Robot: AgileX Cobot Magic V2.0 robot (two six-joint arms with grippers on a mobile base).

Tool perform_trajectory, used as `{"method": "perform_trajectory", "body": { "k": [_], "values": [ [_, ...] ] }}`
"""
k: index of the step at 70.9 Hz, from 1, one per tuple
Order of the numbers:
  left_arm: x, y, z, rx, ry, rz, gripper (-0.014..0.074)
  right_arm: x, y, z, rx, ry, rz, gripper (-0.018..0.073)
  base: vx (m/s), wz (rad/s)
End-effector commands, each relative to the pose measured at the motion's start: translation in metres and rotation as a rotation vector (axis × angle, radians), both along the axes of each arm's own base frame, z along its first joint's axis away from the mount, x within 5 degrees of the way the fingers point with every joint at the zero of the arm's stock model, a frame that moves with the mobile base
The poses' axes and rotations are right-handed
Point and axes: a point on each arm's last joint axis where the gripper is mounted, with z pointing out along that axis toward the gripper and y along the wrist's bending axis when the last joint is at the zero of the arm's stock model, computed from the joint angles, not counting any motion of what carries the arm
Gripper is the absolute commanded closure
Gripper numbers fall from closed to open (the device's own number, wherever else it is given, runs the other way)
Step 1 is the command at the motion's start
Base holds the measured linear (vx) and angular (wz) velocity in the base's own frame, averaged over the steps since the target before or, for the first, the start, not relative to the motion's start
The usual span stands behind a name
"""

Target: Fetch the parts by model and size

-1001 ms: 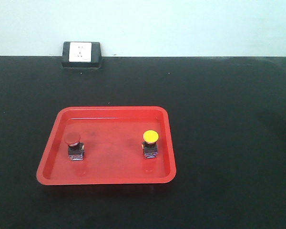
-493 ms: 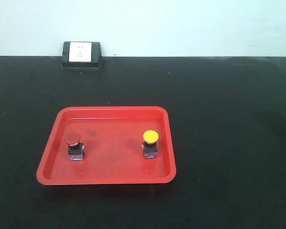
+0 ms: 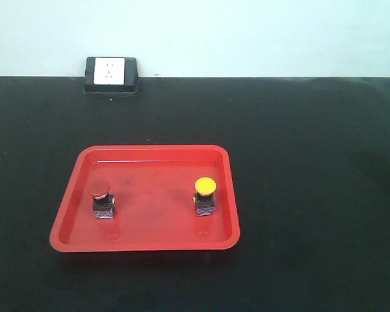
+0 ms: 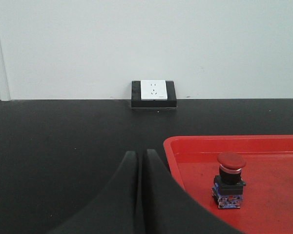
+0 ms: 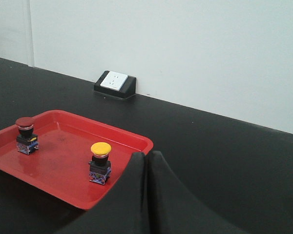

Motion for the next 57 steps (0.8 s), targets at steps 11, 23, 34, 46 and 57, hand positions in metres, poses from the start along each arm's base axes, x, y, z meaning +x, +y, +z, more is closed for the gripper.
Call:
{"method": "perform_trajectory", "body": {
  "k": [11, 23, 34, 46, 57],
  "values": [
    [-0.001, -0.001, 0.005, -0.008, -0.076, -0.009, 0.0603, 0.012, -0.004, -0.007, 0.022, -0.068, -0.226, 0.0569, 0.0, 0.0],
    [-0.001, -0.001, 0.005, -0.008, -0.076, -0.009, 0.0603, 0.021, -0.01, -0.035, 0.086, -0.037, -0.381, 0.0569, 0.0, 0.0],
    [-0.001, -0.001, 0.005, -0.008, -0.076, -0.009, 0.0603, 0.023, -0.015, -0.05, 0.117, -0.023, -0.474, 0.0569, 0.0, 0.0],
    [-0.001, -0.001, 0.005, -0.008, -0.076, -0.009, 0.0603, 0.022, -0.014, -0.062, 0.128, -0.078, -0.458, 0.0569, 0.0, 0.0],
    [-0.001, -0.001, 0.005, -0.008, -0.076, -0.009, 0.0603, 0.023, -0.013, -0.069, 0.159, -0.104, -0.443, 0.0569, 0.0, 0.0]
  ]
}}
